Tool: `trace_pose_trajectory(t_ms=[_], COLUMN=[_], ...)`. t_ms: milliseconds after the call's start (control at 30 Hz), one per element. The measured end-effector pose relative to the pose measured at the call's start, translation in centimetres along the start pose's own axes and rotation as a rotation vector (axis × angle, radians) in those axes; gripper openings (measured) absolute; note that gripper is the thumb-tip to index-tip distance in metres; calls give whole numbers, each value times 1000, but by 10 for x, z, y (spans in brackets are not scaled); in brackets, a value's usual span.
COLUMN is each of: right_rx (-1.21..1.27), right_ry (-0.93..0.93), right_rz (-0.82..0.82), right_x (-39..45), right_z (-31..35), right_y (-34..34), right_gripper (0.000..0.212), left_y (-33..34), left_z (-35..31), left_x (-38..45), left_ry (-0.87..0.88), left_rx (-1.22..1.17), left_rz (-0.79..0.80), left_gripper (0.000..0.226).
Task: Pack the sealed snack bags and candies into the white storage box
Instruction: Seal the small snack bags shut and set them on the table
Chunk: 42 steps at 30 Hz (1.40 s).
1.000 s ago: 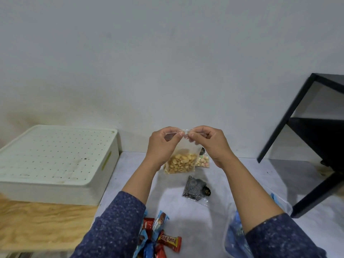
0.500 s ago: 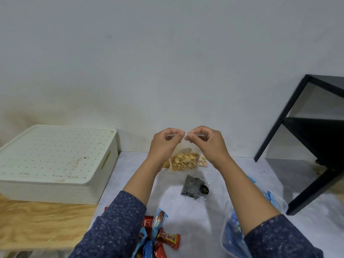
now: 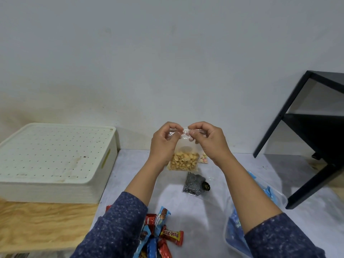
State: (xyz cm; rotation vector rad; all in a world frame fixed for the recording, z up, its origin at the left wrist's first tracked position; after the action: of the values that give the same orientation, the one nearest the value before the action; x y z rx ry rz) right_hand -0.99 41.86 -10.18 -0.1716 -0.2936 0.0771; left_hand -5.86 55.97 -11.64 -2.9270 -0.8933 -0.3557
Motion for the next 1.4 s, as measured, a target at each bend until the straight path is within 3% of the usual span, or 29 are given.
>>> trace_pose_trajectory(t_ms=[167, 300, 433, 600, 900, 1000, 1400], right_rx=[34, -108, -148, -118, -253, -328, -403], right_ry=[-6, -12, 77, 203, 316, 249, 284], right_rz=[89, 201, 88, -31, 29, 66, 203], right_x=[-6, -14, -11, -8, 17, 37, 92], right_z=[0, -14, -37, -70, -158, -181, -229], right_y=[11, 27, 33, 46, 80, 91, 100], right_gripper=[27, 39, 43, 30, 28, 26, 34], left_y=[-10, -21, -20, -24, -20, -13, 27], left_z=[9, 19, 36, 87, 162, 184, 241], left_x=[10, 26, 27, 26, 48, 64, 112], left_ry=[-56, -96, -106, -116, -175, -139, -217], left_rx=[-36, -87, -31, 116, 405, 527, 691], left_rz=[-54, -72, 80, 277, 153, 134, 165], left_gripper=[35, 33, 29, 24, 27, 27, 24])
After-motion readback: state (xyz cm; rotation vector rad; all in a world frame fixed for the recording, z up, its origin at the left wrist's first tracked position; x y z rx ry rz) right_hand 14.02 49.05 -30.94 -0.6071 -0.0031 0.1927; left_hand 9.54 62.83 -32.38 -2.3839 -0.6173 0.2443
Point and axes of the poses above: each hand's wrist, its own x-axis towards the middle knuckle, its own y-axis out of the palm, z = x × y, the point moved 7 cm from there along x, towards the middle knuckle, and after that the axes turned 12 degrees about -z, right-handed, at the moved point
